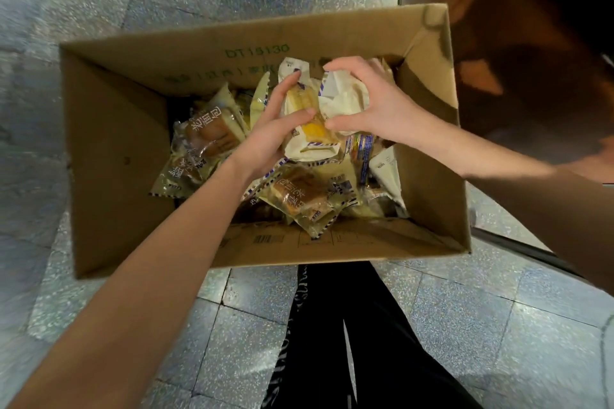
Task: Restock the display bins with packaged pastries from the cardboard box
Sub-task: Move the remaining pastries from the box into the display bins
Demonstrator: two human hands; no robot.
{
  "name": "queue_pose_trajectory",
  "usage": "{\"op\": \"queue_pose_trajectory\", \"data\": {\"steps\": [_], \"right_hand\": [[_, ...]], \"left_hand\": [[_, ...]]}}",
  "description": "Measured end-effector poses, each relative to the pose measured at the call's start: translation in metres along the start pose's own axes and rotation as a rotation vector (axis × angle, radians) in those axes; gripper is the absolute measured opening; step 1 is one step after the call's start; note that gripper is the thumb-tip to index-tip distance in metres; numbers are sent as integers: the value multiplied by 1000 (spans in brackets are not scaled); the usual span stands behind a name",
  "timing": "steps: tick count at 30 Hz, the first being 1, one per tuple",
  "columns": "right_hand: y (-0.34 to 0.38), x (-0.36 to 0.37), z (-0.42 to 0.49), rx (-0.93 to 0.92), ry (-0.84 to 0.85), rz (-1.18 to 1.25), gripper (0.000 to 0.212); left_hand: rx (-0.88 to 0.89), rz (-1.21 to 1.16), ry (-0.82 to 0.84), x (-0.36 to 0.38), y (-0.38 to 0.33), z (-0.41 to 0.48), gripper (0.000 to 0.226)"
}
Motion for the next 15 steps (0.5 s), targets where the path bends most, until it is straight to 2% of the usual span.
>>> {"op": "queue_pose_trajectory", "data": {"steps": [4, 8, 9, 12, 15], "right_hand": [[24, -15, -13, 30, -37, 90, 55], [58, -32, -28, 4, -173, 231, 74], [70, -35, -31, -27, -192, 234, 73], [97, -43, -34, -72, -281, 206, 55], [128, -50, -36, -120, -381, 231, 47]], "left_hand": [[13, -12, 22, 7, -28, -24, 64], [1, 12, 1, 3, -51, -52, 65], [10, -4, -12, 3, -59, -60, 66], [92, -123, -106, 5, -90, -80, 67], [176, -121, -210, -2, -119, -101, 65]]}}
Point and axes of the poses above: each hand's wrist, its own z-axis towards the middle knuckle, its own x-axis out of the palm, y = z × x, the point moved 6 cm from there along z, towards the middle knuckle, and after that the axes turned 1 degree about x, right-handed, at the moved point
